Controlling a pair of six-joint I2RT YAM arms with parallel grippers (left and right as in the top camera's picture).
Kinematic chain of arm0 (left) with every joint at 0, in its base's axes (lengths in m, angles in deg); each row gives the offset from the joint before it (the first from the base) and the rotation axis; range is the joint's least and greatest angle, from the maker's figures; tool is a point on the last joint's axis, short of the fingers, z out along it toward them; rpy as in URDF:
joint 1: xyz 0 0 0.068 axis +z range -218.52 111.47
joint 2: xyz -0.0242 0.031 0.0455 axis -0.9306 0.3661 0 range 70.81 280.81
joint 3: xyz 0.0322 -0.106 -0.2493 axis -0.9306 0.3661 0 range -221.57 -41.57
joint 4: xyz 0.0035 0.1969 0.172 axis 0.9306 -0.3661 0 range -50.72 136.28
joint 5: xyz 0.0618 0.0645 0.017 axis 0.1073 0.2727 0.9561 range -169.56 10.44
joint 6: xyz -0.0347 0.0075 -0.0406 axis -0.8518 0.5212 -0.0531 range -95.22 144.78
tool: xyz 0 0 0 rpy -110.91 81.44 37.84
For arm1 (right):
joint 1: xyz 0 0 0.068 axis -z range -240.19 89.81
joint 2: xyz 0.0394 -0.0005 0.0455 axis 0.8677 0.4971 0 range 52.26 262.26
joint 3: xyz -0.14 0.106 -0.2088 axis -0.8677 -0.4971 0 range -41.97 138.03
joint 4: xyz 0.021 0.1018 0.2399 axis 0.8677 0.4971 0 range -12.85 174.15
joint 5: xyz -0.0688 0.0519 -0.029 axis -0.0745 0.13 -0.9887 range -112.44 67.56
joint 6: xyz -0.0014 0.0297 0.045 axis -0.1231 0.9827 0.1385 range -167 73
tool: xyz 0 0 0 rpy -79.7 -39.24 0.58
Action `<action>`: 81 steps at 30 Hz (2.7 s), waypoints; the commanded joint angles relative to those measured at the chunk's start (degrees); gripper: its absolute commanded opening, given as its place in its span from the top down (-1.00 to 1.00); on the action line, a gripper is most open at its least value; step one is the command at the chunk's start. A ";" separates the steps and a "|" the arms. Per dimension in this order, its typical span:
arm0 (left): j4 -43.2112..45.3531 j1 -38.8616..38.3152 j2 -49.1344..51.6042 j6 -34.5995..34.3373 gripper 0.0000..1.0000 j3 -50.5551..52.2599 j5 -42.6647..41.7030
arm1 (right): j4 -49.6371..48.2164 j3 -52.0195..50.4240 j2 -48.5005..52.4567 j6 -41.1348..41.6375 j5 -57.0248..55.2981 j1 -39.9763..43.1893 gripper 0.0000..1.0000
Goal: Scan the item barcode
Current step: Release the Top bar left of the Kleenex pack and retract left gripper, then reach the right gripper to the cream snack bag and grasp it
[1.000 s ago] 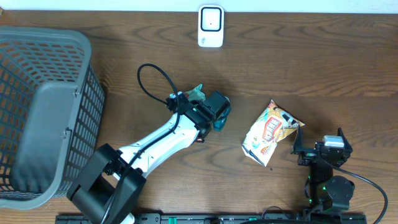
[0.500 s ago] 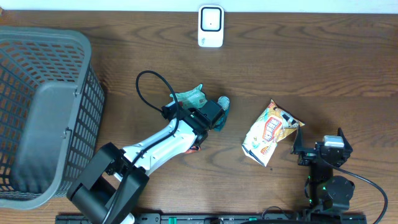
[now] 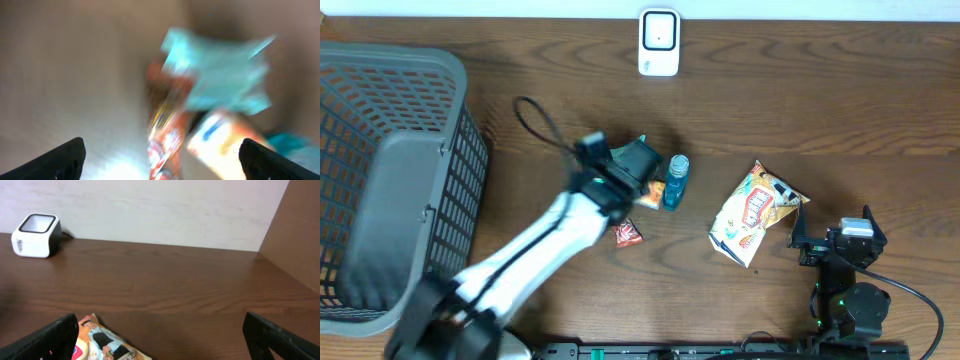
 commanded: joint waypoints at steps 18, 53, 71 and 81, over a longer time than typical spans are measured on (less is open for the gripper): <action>32.72 16.55 -26.97 70.77 -0.96 -3.32 8.59 | 0.15 -0.09 -0.20 -0.63 -0.26 0.39 -0.99; 14.97 35.41 -70.34 45.40 -0.96 -3.21 -39.39 | -1.51 -0.09 -0.17 40.72 35.50 0.37 -0.98; 18.71 36.41 -84.00 45.42 -0.96 -5.22 -40.06 | -1.44 -0.09 -0.17 58.36 49.48 0.37 -0.99; 15.45 36.41 -84.06 45.44 -0.95 -8.83 -40.06 | -1.05 -0.02 -0.17 52.65 53.90 0.37 -0.99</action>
